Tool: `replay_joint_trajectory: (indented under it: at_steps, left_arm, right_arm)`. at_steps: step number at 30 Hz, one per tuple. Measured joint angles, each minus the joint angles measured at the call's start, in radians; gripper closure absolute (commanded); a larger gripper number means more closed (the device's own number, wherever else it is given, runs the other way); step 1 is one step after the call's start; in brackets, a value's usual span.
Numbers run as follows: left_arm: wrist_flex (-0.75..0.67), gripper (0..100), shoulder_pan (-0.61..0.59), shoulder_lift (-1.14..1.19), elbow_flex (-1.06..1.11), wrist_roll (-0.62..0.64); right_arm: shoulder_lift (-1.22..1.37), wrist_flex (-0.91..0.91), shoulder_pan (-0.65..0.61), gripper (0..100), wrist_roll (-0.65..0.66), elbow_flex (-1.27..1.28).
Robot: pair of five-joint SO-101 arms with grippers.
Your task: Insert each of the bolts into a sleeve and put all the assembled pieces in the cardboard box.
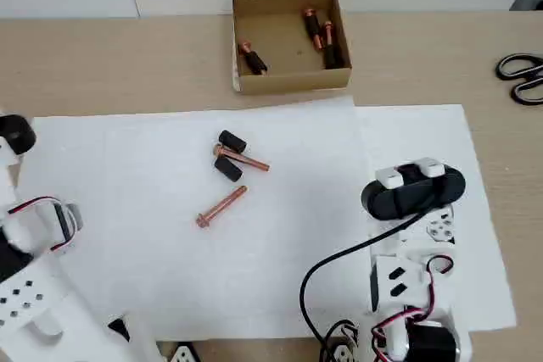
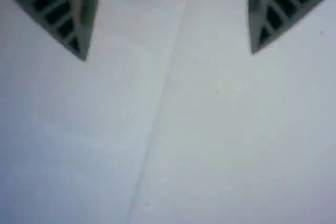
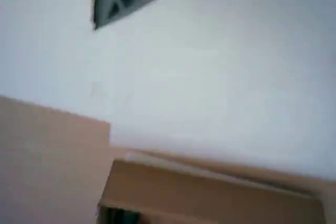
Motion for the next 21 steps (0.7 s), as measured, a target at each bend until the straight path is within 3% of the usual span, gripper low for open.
replay_joint_trajectory:
  at_steps: [11, 21]
  left_arm:
    - [0.000, 81, -0.057, 0.000, 0.002, 0.005]
    - [0.000, 81, -0.054, 0.000, 0.002, 0.000]
  right_arm:
    - [0.000, -0.063, 0.000, 83.4, 0.005, -0.106]
    - [0.319, 0.180, 0.000, 83.4, 0.005, -0.413]
